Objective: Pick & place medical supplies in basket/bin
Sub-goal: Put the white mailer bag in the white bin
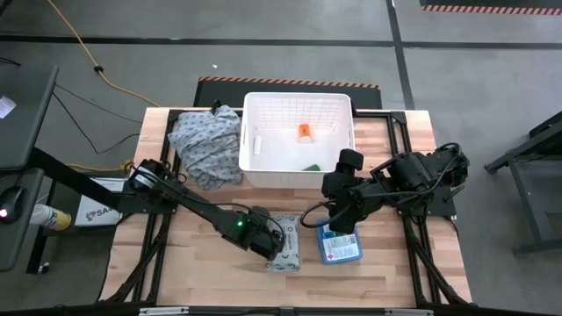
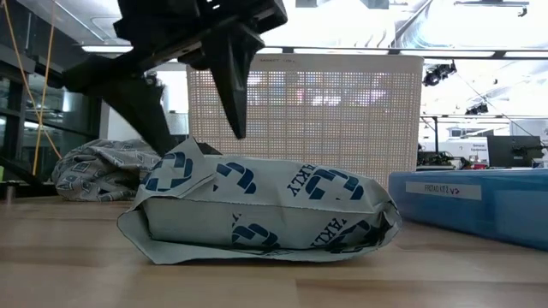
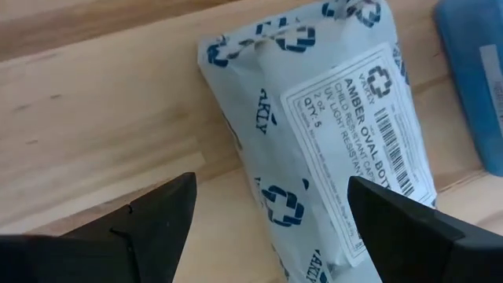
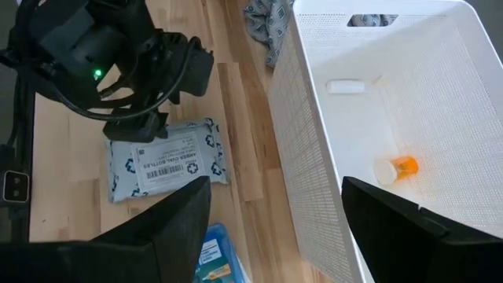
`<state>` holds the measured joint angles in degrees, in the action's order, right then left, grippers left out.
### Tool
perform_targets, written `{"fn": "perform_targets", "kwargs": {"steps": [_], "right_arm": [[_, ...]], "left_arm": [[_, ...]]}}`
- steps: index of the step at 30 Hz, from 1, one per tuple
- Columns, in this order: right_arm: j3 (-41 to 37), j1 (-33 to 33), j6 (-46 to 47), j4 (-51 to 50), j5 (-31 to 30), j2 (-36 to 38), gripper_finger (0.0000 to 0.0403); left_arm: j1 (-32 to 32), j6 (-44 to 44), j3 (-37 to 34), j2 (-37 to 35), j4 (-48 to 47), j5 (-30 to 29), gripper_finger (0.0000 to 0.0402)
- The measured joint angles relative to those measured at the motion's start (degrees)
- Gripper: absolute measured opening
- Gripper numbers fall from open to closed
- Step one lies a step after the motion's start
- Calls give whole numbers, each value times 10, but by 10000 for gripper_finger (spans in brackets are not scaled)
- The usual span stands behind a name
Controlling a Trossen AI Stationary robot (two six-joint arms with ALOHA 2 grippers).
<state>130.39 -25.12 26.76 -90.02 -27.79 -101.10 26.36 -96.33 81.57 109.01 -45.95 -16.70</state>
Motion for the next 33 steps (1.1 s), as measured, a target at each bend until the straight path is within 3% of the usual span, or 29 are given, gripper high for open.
{"fn": "perform_targets", "kwargs": {"steps": [13, 33], "right_arm": [[0, 0, -2, 0, -8, 0, 277], [0, 0, 0, 3, -12, 0, 277]], "left_arm": [[-5, -2, -46, 0, 64, 25, 363], [-5, -3, -43, 39, 119, 36, 362]]}}
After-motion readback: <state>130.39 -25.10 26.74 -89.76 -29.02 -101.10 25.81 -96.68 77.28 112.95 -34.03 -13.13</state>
